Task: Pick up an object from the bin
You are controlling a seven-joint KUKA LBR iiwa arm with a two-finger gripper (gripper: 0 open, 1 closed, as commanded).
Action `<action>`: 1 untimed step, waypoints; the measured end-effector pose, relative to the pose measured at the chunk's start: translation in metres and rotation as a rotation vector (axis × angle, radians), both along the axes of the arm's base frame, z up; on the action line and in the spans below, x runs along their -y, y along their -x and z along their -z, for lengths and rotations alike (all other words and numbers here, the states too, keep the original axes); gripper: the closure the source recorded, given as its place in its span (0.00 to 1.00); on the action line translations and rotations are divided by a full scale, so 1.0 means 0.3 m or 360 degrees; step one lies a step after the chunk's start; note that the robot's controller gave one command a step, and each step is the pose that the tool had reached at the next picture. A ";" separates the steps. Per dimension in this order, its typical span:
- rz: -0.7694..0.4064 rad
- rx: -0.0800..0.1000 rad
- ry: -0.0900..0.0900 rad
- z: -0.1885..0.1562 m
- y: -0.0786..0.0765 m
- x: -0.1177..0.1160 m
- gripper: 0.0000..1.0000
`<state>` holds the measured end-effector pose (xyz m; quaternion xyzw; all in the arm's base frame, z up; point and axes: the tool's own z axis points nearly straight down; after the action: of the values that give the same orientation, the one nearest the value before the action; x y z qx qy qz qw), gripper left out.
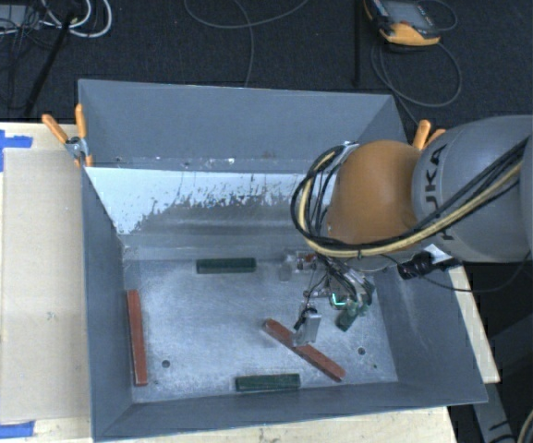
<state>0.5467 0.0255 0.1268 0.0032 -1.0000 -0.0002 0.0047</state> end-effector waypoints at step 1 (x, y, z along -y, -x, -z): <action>-0.0036 0.0001 0.0000 0.202 0.125 0.046 0.00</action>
Offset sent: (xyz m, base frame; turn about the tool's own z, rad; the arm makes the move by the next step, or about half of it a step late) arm -0.0347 -0.0133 -0.0568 -0.0243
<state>0.5091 0.0119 0.0662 0.0147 -0.9999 0.0000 0.0045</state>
